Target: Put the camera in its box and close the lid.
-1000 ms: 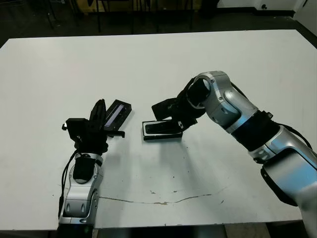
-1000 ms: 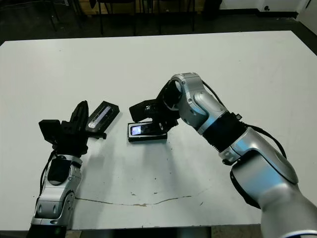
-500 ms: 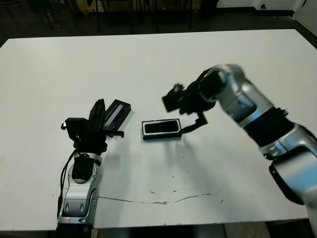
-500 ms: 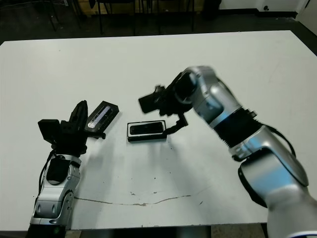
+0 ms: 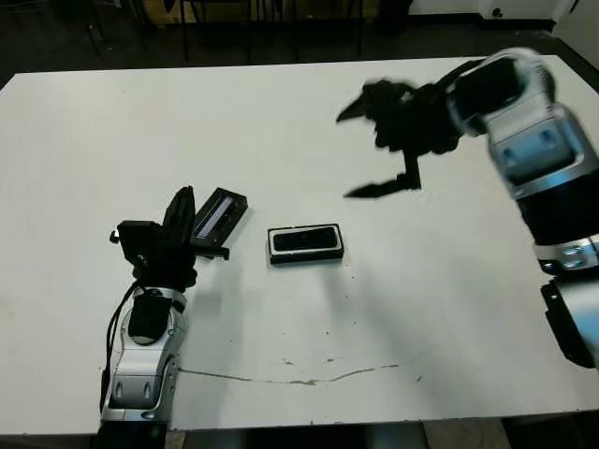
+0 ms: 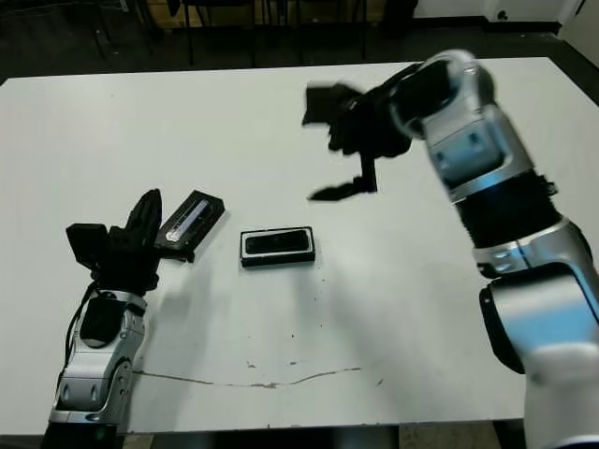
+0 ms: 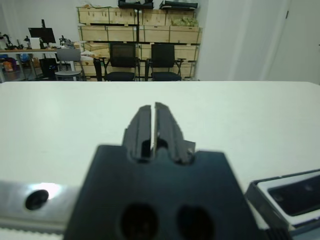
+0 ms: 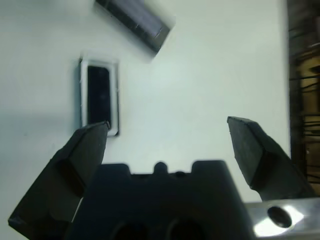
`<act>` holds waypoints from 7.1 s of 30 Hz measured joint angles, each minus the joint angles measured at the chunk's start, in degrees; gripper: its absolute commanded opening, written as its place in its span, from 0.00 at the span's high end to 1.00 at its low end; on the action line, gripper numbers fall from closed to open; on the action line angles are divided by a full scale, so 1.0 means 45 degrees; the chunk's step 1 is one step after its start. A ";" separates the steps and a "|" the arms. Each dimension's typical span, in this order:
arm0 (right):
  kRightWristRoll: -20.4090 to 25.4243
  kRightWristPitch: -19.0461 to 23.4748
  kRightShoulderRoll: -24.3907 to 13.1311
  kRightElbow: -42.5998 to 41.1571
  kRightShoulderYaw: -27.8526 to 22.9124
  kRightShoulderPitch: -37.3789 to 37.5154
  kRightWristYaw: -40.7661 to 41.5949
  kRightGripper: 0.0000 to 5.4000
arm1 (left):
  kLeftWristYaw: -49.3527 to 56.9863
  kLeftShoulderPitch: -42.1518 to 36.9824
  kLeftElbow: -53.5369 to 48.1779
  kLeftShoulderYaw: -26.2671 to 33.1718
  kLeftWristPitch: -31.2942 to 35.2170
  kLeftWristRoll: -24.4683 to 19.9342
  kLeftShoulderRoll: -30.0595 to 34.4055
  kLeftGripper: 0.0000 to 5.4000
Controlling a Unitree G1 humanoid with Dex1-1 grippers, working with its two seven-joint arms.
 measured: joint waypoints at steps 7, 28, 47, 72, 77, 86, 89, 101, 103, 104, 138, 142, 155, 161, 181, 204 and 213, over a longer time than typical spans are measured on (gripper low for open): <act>0.0834 0.0108 0.1359 -0.2528 -0.1613 0.4356 -0.4726 0.15 | -0.0055 0.0078 -0.0095 0.0220 -0.0039 -0.0052 0.0063 1.00; -0.0280 -0.1786 0.2668 -0.3665 0.0558 0.7366 -0.8511 0.86 | -0.0251 0.0290 -0.0623 0.0307 0.0445 -0.0117 0.0299 1.00; -0.1616 -0.1105 0.2779 -0.3198 0.1828 0.7863 -0.8856 1.00 | -0.0189 0.0427 -0.0697 0.0226 0.0488 -0.0117 0.0298 1.00; -0.0556 -0.1538 0.1971 -0.3556 -0.0351 0.8460 -0.8964 1.00 | -0.0121 0.0248 -0.0919 0.0314 0.0677 -0.0194 0.0499 1.00; 0.1312 -0.1073 0.2026 -0.5723 -0.2548 0.8601 -0.9536 1.00 | -0.0404 0.0268 -0.1391 0.0505 0.0727 -0.0312 0.0816 1.00; 0.2870 -0.0433 0.1688 -0.5881 -0.4474 0.8294 -1.0025 1.00 | -0.0927 0.0502 -0.2744 0.0768 0.1307 -0.0711 0.1405 1.00; 0.2708 -0.0390 0.1597 -0.5866 -0.4325 0.8460 -1.0169 1.00 | -0.0715 0.0593 -0.3222 0.0733 0.1940 -0.0195 0.1533 1.00; 0.2570 -0.1054 0.1558 -0.4822 -0.4075 0.8884 -1.0198 1.00 | -0.3623 -0.0896 -0.4191 -0.0401 0.7578 0.1420 0.5658 0.68; 0.2505 -0.1108 0.1548 -0.4765 -0.4044 0.8879 -1.0204 1.00 | -0.3924 -0.1255 -0.3925 -0.0567 0.7606 0.1385 0.5775 0.61; 0.2453 -0.1121 0.1543 -0.4715 -0.4007 0.8873 -1.0215 1.00 | -0.4038 -0.1424 -0.3642 -0.0643 0.7547 0.1342 0.5776 0.58; 0.1330 0.0082 0.1369 -0.5284 -0.3557 0.9135 -1.0720 1.00 | -0.5454 -0.2679 0.0883 0.0202 0.6813 -0.2214 0.4553 0.00; 0.1250 0.0080 0.1367 -0.5263 -0.3488 0.9136 -1.0720 1.00 | -0.5623 -0.2680 0.0964 0.0132 0.6763 -0.2248 0.4556 0.00; 0.1039 0.0282 0.1357 -0.5294 -0.3369 0.9151 -1.0755 1.00 | -0.5783 -0.2879 0.1277 -0.0101 0.6913 -0.2336 0.4449 0.00; 0.0940 0.0387 0.1318 -0.5405 -0.3348 0.9236 -1.0756 1.00 | -0.5800 -0.2883 0.1382 -0.0186 0.6954 -0.2271 0.4455 0.00; 0.0927 0.1095 0.1281 -0.5931 -0.3342 0.9342 -1.0881 1.00 | -0.5945 -0.3047 0.2282 -0.0842 0.7545 -0.1534 0.4622 0.00; 0.0891 0.1812 0.1282 -0.6307 -0.3288 0.9402 -1.0992 1.00 | -0.8410 -0.3450 0.4298 -0.0409 0.4812 -0.2520 0.4307 0.49; 0.1250 0.1893 0.1278 -0.6183 -0.3287 0.9419 -1.0745 1.00 | -1.1672 -0.5018 0.5905 -0.1221 0.3619 -0.2266 0.5497 0.49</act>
